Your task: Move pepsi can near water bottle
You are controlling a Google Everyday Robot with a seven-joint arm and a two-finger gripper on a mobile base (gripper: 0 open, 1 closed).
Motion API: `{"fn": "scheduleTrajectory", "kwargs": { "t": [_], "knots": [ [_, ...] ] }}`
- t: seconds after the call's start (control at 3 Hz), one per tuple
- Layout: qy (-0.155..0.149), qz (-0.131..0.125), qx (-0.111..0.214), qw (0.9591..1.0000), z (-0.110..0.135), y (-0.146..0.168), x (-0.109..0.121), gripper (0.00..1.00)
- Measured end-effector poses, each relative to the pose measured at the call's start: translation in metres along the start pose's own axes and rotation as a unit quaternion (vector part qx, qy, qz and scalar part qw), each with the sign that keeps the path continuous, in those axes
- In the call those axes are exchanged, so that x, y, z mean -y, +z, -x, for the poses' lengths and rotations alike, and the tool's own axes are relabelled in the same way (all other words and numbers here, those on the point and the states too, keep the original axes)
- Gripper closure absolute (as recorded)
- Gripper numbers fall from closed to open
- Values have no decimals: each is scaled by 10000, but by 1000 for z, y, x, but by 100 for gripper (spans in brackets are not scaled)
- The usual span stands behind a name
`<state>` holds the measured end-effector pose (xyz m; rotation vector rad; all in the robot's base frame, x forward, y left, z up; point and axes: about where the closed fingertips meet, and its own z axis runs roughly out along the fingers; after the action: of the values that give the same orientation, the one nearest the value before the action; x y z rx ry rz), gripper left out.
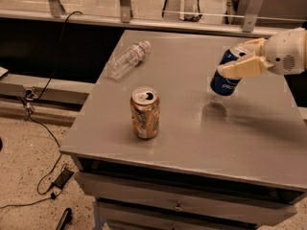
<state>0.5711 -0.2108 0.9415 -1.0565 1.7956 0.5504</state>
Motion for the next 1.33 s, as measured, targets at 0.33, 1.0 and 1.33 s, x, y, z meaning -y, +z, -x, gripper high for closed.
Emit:
{"fn": "scheduleTrajectory", "kwargs": {
  "t": [0.33,1.0,1.33],
  "knots": [
    [-104,158,245,9995,40,8,-4,100],
    [-281,515,788,9952,106,54,-25,100],
    [-290,366,691,9965,132,90,-32,100]
  ]
}}
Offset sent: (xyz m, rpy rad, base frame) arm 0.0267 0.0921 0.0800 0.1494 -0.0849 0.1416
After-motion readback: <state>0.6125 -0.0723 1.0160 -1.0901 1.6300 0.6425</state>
